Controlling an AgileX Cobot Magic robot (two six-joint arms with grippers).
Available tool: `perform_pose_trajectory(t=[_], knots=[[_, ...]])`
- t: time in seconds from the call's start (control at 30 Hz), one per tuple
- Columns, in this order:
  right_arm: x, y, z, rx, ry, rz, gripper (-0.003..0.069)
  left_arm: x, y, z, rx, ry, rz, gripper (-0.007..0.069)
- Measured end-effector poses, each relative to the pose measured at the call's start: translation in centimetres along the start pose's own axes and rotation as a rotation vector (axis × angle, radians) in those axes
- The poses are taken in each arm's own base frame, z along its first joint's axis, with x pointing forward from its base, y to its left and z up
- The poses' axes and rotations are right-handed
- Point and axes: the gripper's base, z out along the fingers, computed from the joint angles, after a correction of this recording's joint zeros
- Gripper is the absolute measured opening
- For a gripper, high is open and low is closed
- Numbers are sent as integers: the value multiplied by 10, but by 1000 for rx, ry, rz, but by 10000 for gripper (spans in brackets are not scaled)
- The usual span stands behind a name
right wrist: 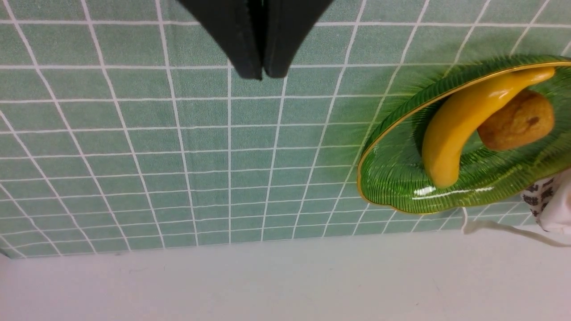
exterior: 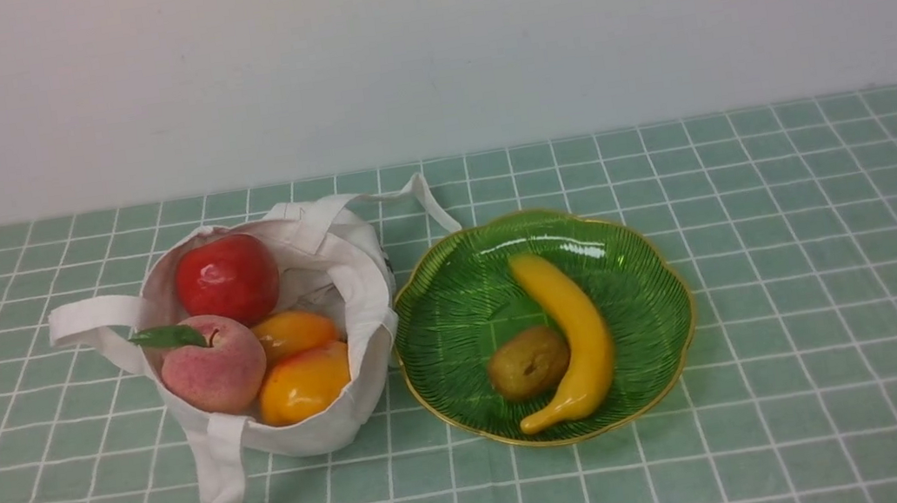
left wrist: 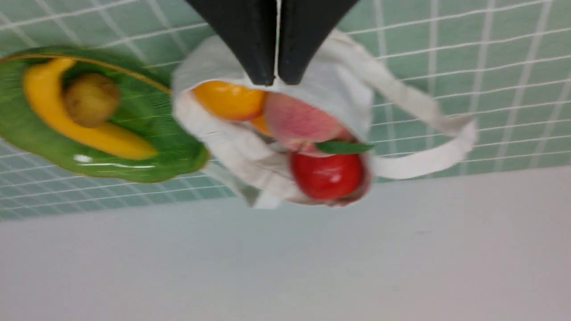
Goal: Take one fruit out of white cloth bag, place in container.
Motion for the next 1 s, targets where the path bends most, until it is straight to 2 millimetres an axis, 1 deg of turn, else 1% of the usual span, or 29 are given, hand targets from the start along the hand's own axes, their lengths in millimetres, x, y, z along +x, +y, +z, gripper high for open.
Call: perform_pose_trajectory(t=[0.1, 0.17, 0.3, 0.33, 0.47, 0.7, 1.0], knots=[[0, 0, 0, 0, 0, 0, -12, 19, 7, 0, -111, 18, 24, -8], [0, 0, 0, 0, 0, 0, -12, 28, 10, 1, -158, 36, 9, -8], [0, 0, 0, 0, 0, 0, -12, 35, 12, 0, -203, 87, -23, -8], [0, 0, 0, 0, 0, 0, -12, 39, 13, 0, -211, 125, -34, -8], [0, 0, 0, 0, 0, 0, -12, 44, 13, -1, -214, 176, -41, -8], [0, 0, 0, 0, 0, 0, -12, 44, 10, -1, -166, 182, -28, -8], [0, 0, 0, 0, 0, 0, -12, 44, 10, -1, -163, 182, -27, -8]])
